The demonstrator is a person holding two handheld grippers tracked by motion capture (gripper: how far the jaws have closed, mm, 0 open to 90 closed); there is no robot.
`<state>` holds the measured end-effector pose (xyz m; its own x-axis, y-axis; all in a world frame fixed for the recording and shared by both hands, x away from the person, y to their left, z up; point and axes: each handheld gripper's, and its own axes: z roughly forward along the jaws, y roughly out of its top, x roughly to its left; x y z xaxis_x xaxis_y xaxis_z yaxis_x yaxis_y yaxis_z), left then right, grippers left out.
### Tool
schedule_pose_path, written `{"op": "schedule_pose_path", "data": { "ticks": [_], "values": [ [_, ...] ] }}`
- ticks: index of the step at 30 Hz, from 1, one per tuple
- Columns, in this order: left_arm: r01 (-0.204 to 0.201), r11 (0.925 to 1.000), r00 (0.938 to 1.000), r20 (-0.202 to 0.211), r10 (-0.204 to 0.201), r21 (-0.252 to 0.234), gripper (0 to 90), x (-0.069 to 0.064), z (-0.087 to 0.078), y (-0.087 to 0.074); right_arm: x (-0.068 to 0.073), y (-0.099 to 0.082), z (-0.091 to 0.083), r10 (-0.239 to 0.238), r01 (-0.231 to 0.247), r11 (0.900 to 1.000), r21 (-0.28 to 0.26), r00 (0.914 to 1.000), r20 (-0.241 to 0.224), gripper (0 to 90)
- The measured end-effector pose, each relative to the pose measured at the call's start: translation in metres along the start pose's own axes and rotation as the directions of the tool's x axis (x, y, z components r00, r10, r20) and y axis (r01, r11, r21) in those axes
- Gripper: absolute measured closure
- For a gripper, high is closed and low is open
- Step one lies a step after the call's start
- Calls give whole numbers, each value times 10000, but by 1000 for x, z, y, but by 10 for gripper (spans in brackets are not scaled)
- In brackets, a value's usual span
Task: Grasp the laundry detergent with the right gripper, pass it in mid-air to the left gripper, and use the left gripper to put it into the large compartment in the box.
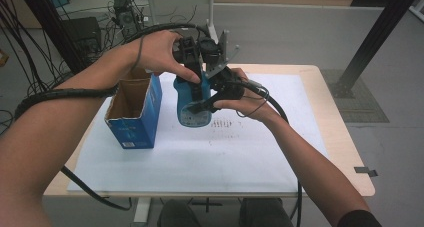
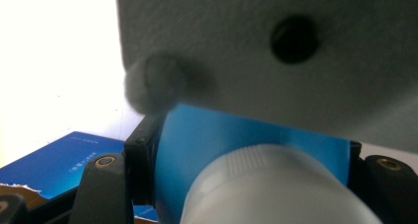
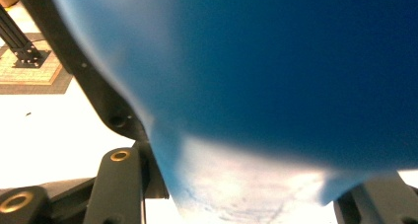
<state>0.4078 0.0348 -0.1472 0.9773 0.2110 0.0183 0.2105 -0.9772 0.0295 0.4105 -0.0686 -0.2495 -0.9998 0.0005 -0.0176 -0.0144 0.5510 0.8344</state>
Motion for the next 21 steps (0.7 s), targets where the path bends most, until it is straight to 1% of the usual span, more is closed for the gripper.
{"op": "schedule_pose_path", "data": {
  "ticks": [2, 3, 6, 10, 11, 13, 21],
  "values": [
    [-14, 10000, 10000, -24, 14, -45, 364, 0, 0, 0, 0, 0, 0, -18, 18, 10000, 7, 10000, 56, 440],
    [-14, 10000, 10000, -31, 14, -64, 365, 0, 0, 0, 0, 0, 0, 6, -6, 10000, -34, 10000, -39, 440],
    [-32, 10000, 10000, -32, 32, -89, 365, -1, 0, -1, -1, 0, 0, -105, 105, 9999, -54, 9999, 42, 440],
    [-27, 10000, 10000, -28, 27, -83, 365, -1, 1, -1, 0, 0, 1, -57, 56, 10000, 8, 10000, 33, 440],
    [-35, 10000, 10000, -34, 35, -80, 365, 0, 1, -1, 0, 0, 0, -38, 38, 10000, 29, 9999, 106, 440],
    [-69, 10000, 10000, -51, 69, -49, 366, 0, 1, -1, 0, 0, 1, -61, 61, 10000, 11, 10000, 42, 439],
    [-45, 10000, 10000, -72, 44, -60, 366, 0, 2, -2, -1, -1, 2, -123, 123, 9999, -1, 9999, 53, 439]
  ]
}}
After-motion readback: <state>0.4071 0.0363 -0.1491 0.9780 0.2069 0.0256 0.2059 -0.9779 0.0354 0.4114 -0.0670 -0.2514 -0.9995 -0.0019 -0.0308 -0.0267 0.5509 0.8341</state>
